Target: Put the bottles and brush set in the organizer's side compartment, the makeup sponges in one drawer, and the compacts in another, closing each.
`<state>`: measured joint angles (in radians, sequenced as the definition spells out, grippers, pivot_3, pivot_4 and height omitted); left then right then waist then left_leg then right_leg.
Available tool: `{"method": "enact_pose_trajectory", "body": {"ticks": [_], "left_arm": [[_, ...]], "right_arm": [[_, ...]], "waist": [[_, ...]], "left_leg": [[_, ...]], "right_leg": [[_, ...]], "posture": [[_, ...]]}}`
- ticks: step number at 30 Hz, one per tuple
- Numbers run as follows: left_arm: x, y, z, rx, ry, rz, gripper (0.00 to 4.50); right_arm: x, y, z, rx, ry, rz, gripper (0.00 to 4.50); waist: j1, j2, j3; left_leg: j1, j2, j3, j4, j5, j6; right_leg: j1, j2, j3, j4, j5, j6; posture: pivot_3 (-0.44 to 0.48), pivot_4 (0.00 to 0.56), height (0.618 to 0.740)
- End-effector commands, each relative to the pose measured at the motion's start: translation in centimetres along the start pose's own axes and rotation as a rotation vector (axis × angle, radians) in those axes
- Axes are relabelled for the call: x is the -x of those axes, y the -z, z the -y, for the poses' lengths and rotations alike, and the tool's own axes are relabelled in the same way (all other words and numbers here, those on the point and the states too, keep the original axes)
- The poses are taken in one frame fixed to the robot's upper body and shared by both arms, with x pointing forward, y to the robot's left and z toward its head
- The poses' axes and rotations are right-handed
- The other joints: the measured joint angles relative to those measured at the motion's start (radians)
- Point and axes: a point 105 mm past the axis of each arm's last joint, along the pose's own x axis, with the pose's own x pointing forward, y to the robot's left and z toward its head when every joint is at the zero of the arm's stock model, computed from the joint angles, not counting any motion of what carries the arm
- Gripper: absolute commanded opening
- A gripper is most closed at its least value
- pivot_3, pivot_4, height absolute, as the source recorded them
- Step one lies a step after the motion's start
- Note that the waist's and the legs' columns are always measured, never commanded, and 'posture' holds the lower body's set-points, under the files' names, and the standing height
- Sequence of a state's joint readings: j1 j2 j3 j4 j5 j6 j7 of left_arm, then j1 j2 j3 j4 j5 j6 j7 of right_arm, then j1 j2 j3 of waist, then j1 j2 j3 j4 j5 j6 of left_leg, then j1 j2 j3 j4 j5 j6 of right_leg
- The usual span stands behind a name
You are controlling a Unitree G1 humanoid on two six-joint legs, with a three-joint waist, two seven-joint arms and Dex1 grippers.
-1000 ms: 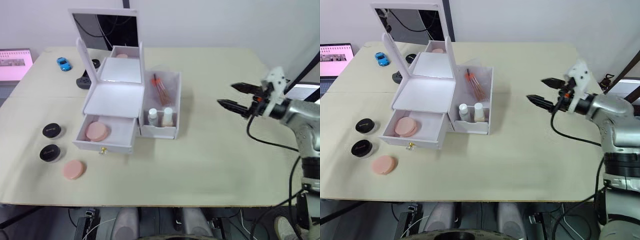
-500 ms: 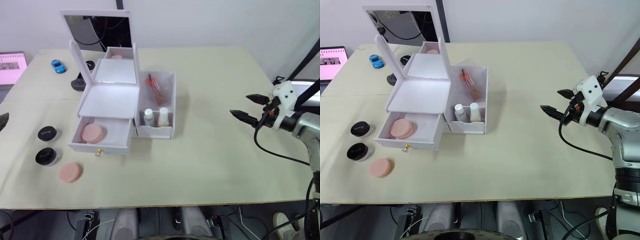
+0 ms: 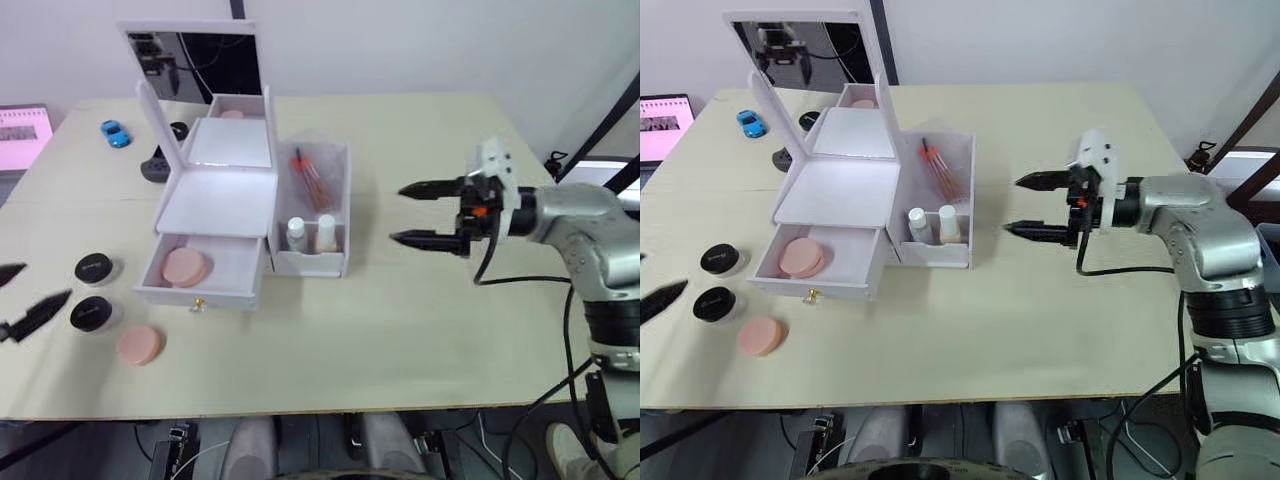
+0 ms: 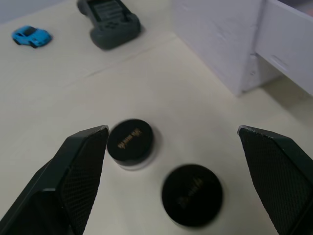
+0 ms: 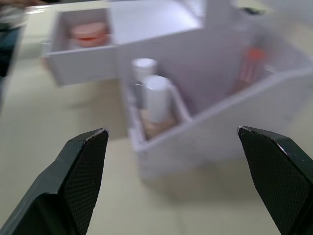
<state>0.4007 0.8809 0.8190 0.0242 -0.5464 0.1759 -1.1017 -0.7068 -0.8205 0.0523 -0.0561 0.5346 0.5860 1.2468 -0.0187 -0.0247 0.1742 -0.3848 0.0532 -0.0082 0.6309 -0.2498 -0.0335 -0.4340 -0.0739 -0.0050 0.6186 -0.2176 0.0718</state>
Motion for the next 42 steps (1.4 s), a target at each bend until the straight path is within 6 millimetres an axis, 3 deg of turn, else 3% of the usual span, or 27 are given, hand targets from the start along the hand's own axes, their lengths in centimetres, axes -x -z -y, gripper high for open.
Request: {"method": "enact_pose_trajectory", "body": {"ticks": [1, 7, 12, 17, 31, 35, 39, 42], "left_arm": [[1.5, 0.1, 1.9, -0.017, 0.022, -0.030, 4.44], [2.5, 2.8, 4.8, 0.000, 0.025, -0.111, 4.44], [1.2, 4.9, 6.3, 0.047, 0.031, -0.150, 4.44], [-0.5, 5.3, 7.3, 0.078, 0.059, -0.156, 4.44], [-3.8, 6.6, 8.2, 0.121, 0.105, -0.164, 4.44], [-4.1, 6.7, 8.3, 0.128, 0.116, -0.169, 2.68], [-4.2, 6.6, 8.1, 0.111, 0.105, -0.168, 2.66], [-4.3, 4.5, 6.9, 0.134, 0.062, -0.057, 2.66]], "right_arm": [[-0.8, -3.1, -0.8, 0.105, -0.091, 0.034, 4.50], [-1.6, -4.9, -1.4, 0.158, -0.156, 0.048, 4.50], [-1.3, -5.0, -1.3, 0.186, -0.132, 0.017, 4.50], [-0.4, -5.7, -1.4, 0.194, -0.119, -0.002, 4.50], [1.2, -5.2, -0.8, 0.203, -0.035, -0.030, 4.50], [1.2, -5.4, -0.7, 0.207, -0.029, -0.029, 4.50], [1.1, -5.5, -0.5, 0.212, -0.019, -0.028, 4.50], [0.9, -5.5, -0.3, 0.213, -0.021, -0.025, 4.50]], "waist": [[0.000, -0.001, 0.000], [0.007, -0.002, -0.001], [0.007, -0.002, -0.001], [0.003, -0.003, -0.002], [0.002, -0.003, -0.002], [0.003, -0.003, -0.002], [0.006, -0.003, -0.002], [0.005, -0.003, -0.002]], "left_leg": [[0.000, 0.000, 0.000, 0.000, 0.000, 0.000], [-0.003, 0.000, 0.001, -0.001, 0.000, 0.000], [-0.005, -0.002, 0.001, 0.001, 0.000, 0.000], [-0.005, -0.002, 0.001, 0.001, 0.000, 0.000], [-0.005, -0.002, 0.001, 0.001, 0.000, 0.000], [-0.004, -0.002, 0.001, 0.000, 0.000, 0.000], [-0.004, -0.002, 0.001, 0.001, 0.000, 0.000], [-0.004, -0.002, 0.001, 0.001, 0.000, 0.000]], "right_leg": [[0.000, 0.000, 0.000, 0.000, 0.000, 0.000], [-0.004, 0.000, 0.000, -0.001, 0.000, 0.000], [-0.004, -0.003, 0.000, -0.002, 0.000, 0.000], [-0.004, -0.003, 0.000, -0.002, 0.000, 0.000], [-0.005, -0.002, 0.000, -0.001, 0.000, 0.000], [-0.004, -0.002, 0.000, -0.001, 0.000, 0.000], [-0.004, -0.002, 0.000, -0.001, 0.000, -0.001], [-0.004, -0.002, 0.000, -0.001, 0.000, -0.001]], "posture": [[0.000, 0.150, 0.725], [0.000, 0.150, 0.725], [0.000, 0.150, 0.725], [0.000, 0.150, 0.725], [0.000, 0.150, 0.725], [0.000, 0.150, 0.725], [0.000, 0.150, 0.725], [0.000, 0.150, 0.725]]}}
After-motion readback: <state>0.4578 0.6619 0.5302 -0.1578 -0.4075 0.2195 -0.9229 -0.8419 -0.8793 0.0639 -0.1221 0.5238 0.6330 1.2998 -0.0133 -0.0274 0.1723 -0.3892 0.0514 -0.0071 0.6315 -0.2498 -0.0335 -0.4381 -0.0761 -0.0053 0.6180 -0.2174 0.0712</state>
